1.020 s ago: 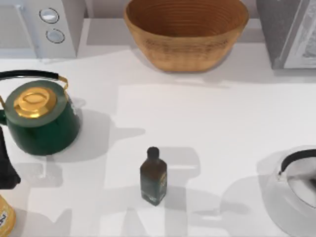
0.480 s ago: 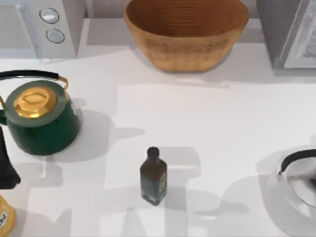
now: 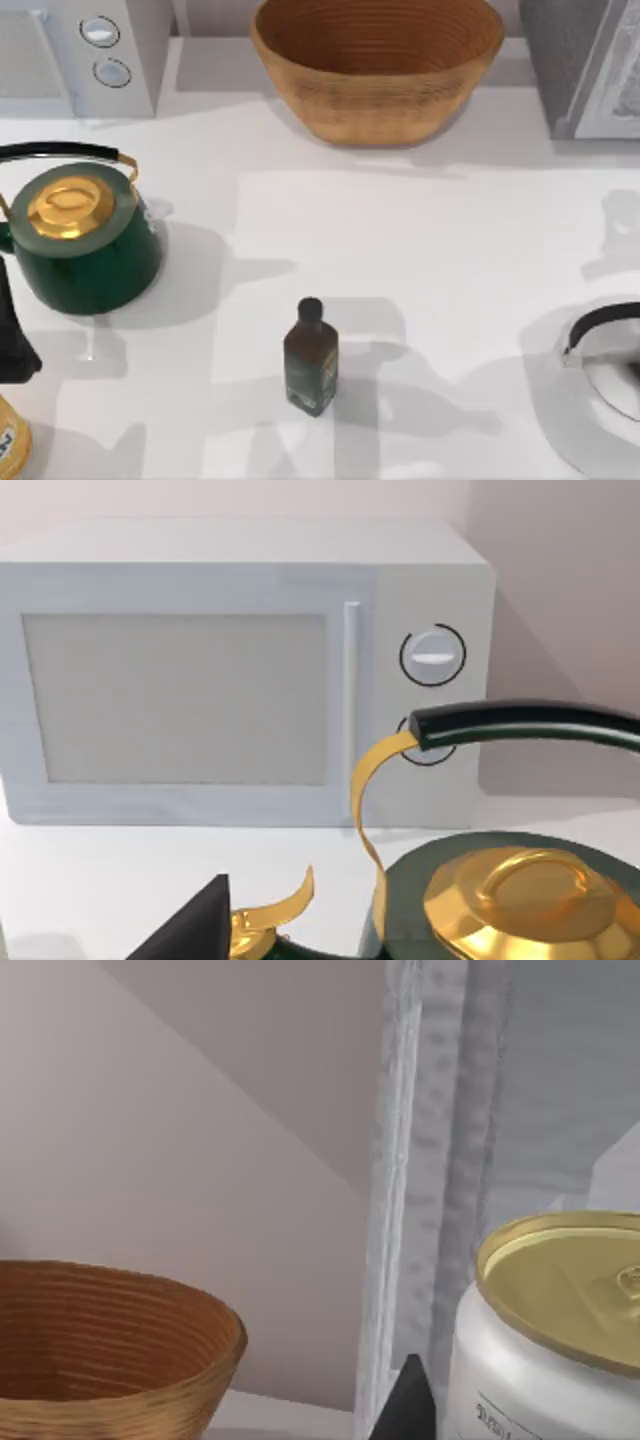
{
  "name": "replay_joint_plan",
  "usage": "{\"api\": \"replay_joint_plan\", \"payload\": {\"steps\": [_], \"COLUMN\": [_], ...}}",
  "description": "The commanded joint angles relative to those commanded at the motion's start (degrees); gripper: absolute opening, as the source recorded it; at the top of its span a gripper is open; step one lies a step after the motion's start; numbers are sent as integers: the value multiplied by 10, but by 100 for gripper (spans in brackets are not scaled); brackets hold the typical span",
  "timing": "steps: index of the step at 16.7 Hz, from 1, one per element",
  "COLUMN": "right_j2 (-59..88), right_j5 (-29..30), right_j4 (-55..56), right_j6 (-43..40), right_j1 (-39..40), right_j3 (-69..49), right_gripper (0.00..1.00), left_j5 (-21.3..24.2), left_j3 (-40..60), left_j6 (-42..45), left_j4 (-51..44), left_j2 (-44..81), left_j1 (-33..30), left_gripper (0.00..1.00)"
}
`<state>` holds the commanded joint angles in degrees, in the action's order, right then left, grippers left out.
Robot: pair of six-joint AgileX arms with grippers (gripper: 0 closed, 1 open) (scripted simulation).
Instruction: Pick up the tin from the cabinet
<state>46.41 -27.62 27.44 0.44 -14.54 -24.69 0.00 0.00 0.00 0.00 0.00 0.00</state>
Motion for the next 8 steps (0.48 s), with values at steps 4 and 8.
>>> {"api": "replay_joint_plan", "payload": {"steps": [4, 8], "right_j2": [263, 524], "right_j5": [-141, -284], "right_j4": [141, 285], "right_j6": [6, 16], "right_j1": [-60, -116], "right_j3": [-109, -212], "right_gripper": [0, 0], "left_j5": [0, 0], "left_j3": [0, 0], "left_j6": [0, 0], "left_j4": [0, 0], "left_j2": [0, 0], "left_j1": [0, 0], "left_gripper": [100, 100]}}
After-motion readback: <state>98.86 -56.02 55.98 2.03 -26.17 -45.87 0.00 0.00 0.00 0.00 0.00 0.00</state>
